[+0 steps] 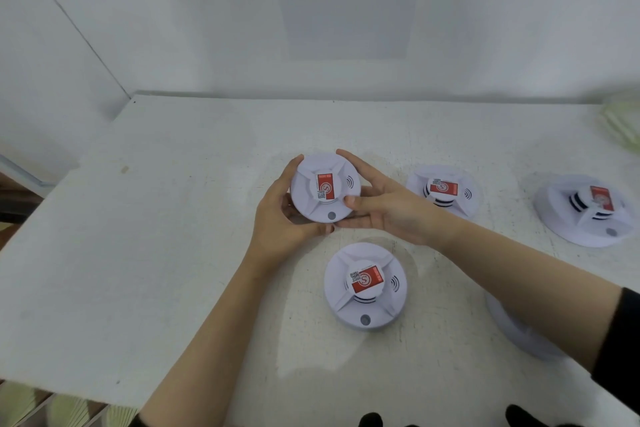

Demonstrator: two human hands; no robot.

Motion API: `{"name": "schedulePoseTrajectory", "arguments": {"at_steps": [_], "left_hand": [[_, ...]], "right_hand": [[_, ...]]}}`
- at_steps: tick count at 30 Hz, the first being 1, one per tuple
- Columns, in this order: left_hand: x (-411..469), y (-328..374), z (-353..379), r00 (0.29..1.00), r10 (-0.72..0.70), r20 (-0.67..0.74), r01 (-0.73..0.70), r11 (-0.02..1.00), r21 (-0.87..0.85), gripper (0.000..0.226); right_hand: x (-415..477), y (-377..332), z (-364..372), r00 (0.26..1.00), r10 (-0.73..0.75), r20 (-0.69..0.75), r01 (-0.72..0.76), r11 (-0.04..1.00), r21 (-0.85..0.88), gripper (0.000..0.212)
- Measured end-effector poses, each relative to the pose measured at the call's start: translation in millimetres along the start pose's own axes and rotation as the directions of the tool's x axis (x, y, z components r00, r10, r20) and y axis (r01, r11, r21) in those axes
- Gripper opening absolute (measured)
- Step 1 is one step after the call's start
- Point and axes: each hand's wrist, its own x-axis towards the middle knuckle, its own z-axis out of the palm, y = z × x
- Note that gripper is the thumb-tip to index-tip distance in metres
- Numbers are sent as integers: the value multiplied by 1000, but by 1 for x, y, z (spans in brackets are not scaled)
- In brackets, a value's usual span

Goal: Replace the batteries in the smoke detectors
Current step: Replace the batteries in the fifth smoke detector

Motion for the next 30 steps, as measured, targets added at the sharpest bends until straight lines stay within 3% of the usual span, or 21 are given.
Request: {"name": "schedulePoseTrajectory", "arguments": {"at_steps": [30], "left_hand": [[-2, -1, 2, 1000, -28, -6, 28, 999, 23, 87]], "right_hand": [[-1, 0, 1, 1000, -4, -10, 4, 1000, -17, 69]]}}
